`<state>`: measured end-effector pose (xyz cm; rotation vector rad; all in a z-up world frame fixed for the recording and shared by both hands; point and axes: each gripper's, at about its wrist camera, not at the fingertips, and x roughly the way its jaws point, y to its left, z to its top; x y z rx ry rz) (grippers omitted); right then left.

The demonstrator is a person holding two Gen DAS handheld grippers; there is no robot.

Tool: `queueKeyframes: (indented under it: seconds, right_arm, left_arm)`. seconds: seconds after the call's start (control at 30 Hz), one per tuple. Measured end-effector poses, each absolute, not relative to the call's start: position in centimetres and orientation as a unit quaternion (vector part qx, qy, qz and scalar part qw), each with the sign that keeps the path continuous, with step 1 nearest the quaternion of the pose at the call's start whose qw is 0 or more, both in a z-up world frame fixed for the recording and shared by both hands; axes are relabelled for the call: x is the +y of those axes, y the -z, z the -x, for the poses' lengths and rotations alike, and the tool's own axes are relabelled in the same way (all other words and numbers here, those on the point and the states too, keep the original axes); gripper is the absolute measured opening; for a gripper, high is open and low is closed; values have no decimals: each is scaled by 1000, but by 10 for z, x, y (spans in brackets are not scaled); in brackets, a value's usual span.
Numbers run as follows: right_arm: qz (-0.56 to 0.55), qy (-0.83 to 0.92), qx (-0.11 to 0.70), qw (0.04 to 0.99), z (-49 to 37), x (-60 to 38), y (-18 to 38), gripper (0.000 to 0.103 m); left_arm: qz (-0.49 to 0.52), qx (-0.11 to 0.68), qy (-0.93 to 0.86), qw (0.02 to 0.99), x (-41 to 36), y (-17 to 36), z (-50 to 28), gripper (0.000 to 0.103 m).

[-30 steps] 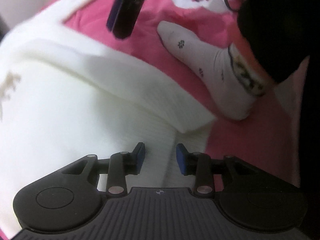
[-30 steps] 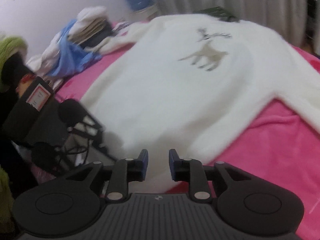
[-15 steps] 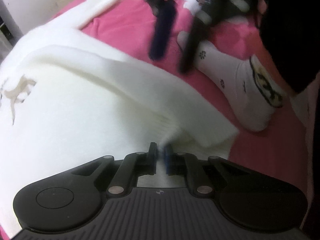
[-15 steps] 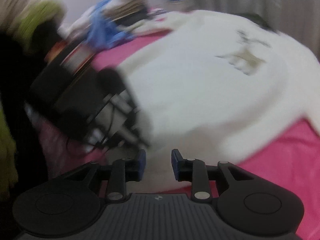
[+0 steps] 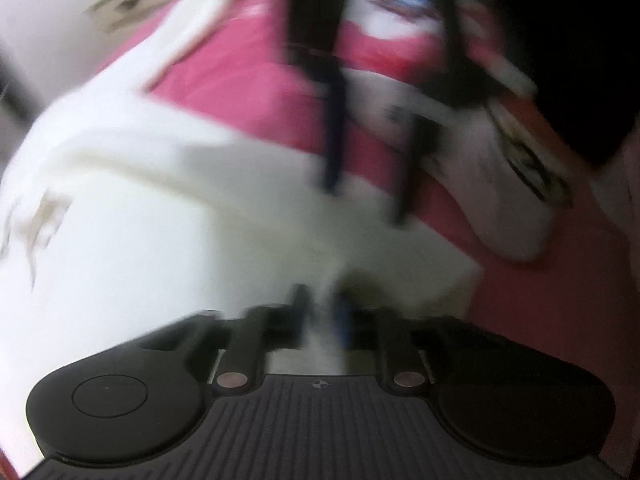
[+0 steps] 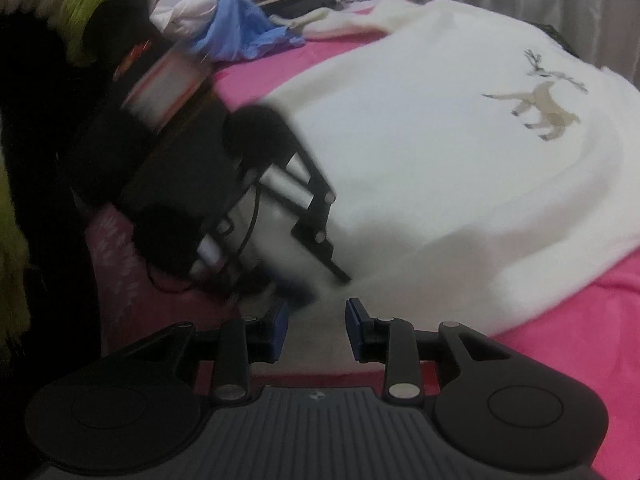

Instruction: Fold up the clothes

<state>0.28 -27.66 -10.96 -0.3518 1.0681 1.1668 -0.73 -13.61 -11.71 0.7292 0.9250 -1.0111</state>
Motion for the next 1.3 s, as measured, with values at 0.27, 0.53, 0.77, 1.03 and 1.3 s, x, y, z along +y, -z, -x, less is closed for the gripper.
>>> queueKeyframes:
  seconds: [0.27,0.53,0.77,1.03,1.3]
  right_arm:
    - [184,-526,463,689,4,-276,109,37]
    - [196,-507,479,689,-5,-285,115,37]
    - [197,-495,499,683,-15,-289,122,37]
    - [191,-529,480,673,-9,-270,124,37]
    - [286,-556,454,635,22,-224,148,50]
  left_arm:
    - [-232,484,445,717,-81,66,-26,4]
    - [-313,465,500,660,-53,69,24,3]
    - [-383,428,551,605,-67,90,41,3]
    - [-357,465,539,605,-62,106,24,3]
    - [-312,496,510,630,-45,97,11,3]
